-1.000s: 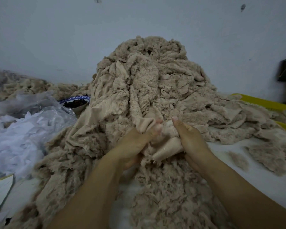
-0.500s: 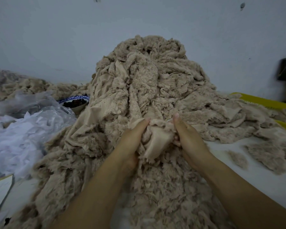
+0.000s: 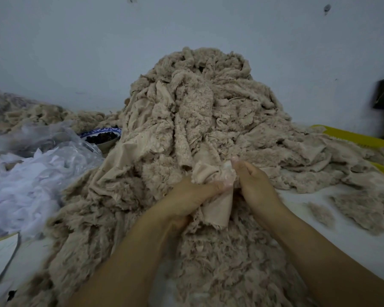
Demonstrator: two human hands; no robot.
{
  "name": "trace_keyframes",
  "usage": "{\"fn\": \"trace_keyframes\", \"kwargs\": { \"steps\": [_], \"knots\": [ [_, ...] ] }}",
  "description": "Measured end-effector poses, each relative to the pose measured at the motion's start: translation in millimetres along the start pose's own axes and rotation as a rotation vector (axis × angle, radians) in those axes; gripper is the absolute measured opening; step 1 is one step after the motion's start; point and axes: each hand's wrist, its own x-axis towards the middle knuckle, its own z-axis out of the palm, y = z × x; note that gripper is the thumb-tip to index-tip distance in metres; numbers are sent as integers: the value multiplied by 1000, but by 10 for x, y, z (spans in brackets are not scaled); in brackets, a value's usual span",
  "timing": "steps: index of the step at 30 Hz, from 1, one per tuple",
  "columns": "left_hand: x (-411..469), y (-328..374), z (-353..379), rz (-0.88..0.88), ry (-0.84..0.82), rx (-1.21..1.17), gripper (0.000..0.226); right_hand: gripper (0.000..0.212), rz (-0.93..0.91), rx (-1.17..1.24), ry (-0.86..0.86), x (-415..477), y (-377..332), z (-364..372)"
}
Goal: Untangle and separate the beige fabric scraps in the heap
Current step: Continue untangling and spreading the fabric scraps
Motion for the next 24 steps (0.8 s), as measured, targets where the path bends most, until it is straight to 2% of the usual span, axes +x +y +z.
{"fn": "trace_keyframes", "kwargs": {
  "steps": [2, 5, 7, 10, 12, 14, 16, 18, 19, 22, 24],
  "knots": [
    [42, -3, -24, -2, 116, -116, 10, 63, 30, 21, -17, 6, -5, 0],
    [114, 19, -122, -51, 233, -472, 34, 64, 56, 121, -139, -13, -21, 10],
    [135, 42, -150, -54, 253, -617, 43, 61, 43, -24, -267, -56, 9, 56],
    [180, 10, -134, -15, 244, -671, 39, 47, -32, -276, -407, -149, 16, 204],
    [189, -13, -99, 7, 231, -660, 36, 40, -121, -467, -361, -167, 34, 286],
    [197, -19, -77, 30, 224, -671, 32, 24, -167, -532, -285, -154, 50, 299],
    [204, -4, -82, 59, 243, -714, 34, 25, -179, -524, -250, -131, 69, 247],
    [212, 8, -126, 106, 257, -779, 51, 28, -182, -500, -224, -109, 70, 174],
    [214, 19, -159, 113, 265, -820, 53, 30, -184, -482, -194, -98, 69, 142],
    [175, 50, -245, 97, 260, -880, 24, 31, -152, -385, -103, -47, 73, 73],
    [143, 62, -244, 75, 208, -865, 18, 30, -152, -354, -65, -46, 52, 71]
  ]
}}
